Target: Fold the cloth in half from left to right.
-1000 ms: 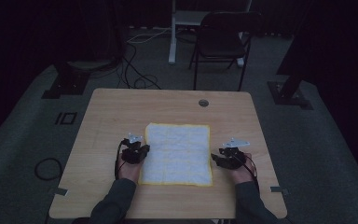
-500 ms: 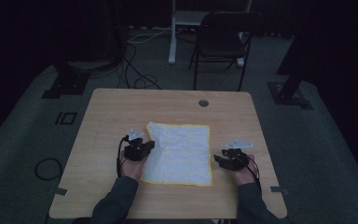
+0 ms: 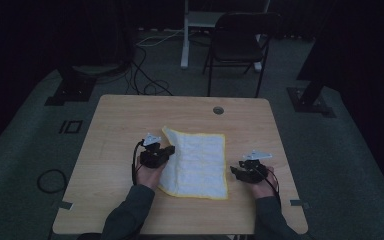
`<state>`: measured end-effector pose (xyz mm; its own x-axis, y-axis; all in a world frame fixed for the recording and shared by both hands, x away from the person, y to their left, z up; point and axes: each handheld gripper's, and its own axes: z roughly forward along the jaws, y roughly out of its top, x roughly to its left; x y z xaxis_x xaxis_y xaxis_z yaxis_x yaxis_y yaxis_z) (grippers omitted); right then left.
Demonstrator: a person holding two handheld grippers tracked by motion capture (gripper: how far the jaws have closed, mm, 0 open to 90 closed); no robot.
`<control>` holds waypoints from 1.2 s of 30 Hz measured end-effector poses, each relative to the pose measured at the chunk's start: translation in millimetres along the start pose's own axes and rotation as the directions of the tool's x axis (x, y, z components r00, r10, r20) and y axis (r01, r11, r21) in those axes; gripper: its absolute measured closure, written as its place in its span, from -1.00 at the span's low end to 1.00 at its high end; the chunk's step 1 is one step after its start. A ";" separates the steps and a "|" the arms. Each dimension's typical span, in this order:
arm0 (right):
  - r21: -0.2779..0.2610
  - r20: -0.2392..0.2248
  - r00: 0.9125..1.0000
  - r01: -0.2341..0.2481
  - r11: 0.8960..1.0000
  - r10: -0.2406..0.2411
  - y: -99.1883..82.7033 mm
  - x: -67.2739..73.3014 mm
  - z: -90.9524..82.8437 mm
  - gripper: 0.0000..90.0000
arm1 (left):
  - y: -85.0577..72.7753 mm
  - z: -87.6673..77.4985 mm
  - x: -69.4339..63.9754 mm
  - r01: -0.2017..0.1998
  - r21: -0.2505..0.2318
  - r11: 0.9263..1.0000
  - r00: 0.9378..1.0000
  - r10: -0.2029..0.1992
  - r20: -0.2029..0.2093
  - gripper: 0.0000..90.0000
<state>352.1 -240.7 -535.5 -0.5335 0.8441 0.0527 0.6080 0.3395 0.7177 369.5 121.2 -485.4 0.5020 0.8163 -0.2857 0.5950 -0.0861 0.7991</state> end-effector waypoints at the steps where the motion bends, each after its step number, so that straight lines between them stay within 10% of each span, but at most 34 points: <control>1: -0.001 0.000 1.000 -0.001 1.000 0.001 -0.1 -0.1 0.0 0.15 | 0.9 0.5 -1.4 0.004 -0.003 1.000 1.000 -0.004 0.007 0.93; 36: 0.011 0.017 1.000 -0.016 1.000 0.015 -3.4 -4.6 3.3 0.13 | 24.8 22.9 -40.4 -0.032 -0.012 0.999 0.992 0.033 0.120 0.94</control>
<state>354.4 -244.3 -540.5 -0.5138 0.8564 0.0517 0.6227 0.3308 0.7090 378.4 73.0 -466.1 0.5931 0.7388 -0.3201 0.5707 -0.1053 0.8144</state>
